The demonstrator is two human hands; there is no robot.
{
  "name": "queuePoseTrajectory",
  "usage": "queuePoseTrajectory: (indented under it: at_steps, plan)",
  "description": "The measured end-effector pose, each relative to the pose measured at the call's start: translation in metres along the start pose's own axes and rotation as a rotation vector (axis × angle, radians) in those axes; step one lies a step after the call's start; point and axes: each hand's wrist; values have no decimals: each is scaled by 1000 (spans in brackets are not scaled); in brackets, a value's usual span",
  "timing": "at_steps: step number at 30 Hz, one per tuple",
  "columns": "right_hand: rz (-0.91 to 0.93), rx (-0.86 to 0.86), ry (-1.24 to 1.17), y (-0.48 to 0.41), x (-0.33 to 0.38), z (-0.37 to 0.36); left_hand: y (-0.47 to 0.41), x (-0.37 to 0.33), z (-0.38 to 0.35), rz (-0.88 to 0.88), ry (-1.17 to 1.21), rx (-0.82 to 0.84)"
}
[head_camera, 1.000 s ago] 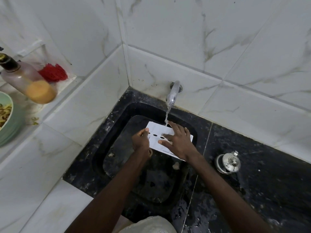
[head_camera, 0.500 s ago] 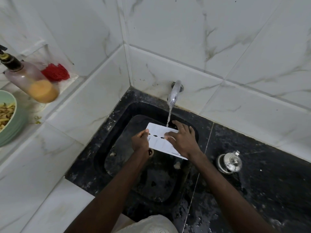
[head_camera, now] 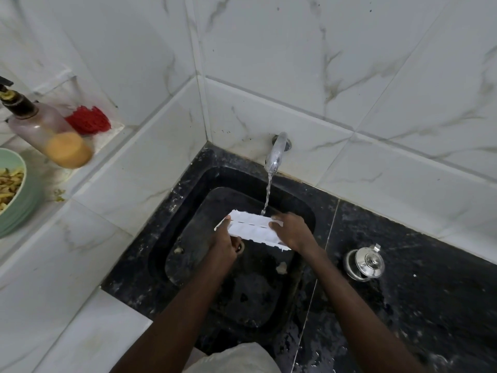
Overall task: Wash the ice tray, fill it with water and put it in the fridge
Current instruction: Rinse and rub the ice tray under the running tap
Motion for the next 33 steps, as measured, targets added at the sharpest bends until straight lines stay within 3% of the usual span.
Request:
queuePoseTrajectory:
  at_steps: [4,12,16,29,33]
  plan:
    - [110,-18,62,3,0,-10,7,7,-7,11,21,47]
    - [22,4,126,7,5,-9,5,1,-15,-73,87,58]
    - [96,58,137,5,9,-10,-3,-1,-10,-113,96,7]
    - [141,-62,249,-3,17,-4,-2,-6,-8,-224,149,-36]
    - [94,49,202,-4,23,-13,-3,-5,-11,-207,141,6]
Point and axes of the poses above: each hand's wrist, its own y-axis away from the middle knuckle, its own z-axis out of the back of the hand, x = y × z, and after that the axes turned 14 degrees about -y, right-handed
